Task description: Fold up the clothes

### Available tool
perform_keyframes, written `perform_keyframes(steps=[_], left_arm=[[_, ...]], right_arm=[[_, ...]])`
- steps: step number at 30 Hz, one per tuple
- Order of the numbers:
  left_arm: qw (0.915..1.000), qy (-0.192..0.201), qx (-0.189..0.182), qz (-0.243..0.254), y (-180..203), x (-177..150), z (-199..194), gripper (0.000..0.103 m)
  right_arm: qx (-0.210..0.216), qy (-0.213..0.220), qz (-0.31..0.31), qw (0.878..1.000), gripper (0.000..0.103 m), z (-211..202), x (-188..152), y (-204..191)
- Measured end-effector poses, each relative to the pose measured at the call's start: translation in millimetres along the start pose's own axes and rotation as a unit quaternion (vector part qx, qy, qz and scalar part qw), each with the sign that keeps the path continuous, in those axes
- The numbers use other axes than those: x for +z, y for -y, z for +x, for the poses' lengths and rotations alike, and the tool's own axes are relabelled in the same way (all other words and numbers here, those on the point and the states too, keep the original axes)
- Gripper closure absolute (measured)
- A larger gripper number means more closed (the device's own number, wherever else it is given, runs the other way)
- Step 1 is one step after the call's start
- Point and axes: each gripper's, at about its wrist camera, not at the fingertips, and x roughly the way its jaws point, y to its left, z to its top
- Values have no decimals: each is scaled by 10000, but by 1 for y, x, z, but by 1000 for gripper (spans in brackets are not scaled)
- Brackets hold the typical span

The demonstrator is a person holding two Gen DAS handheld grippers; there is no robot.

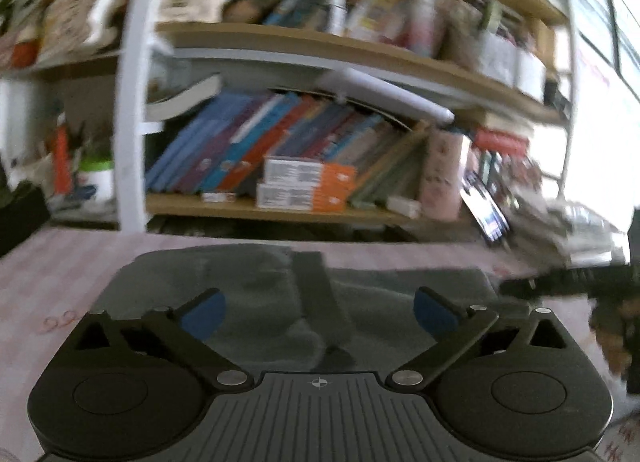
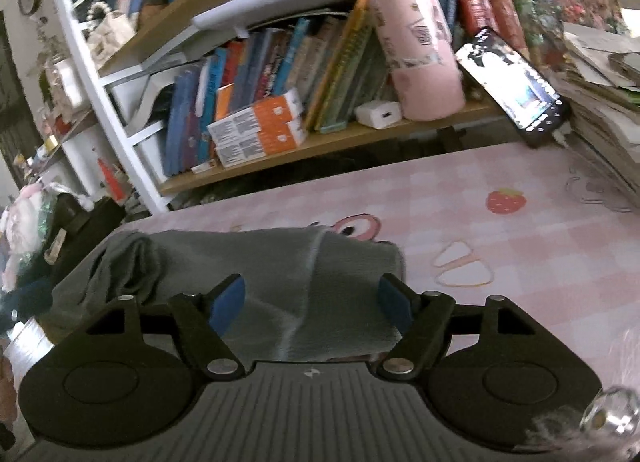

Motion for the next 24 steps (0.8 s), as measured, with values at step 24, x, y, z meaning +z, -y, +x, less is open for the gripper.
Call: perform_keyframes(steps=[24], left_arm=[[9780,-817,-220,1908,124,-17,73,0]], right_arm=[[441,-782,1155,9892,53,21,8,31]])
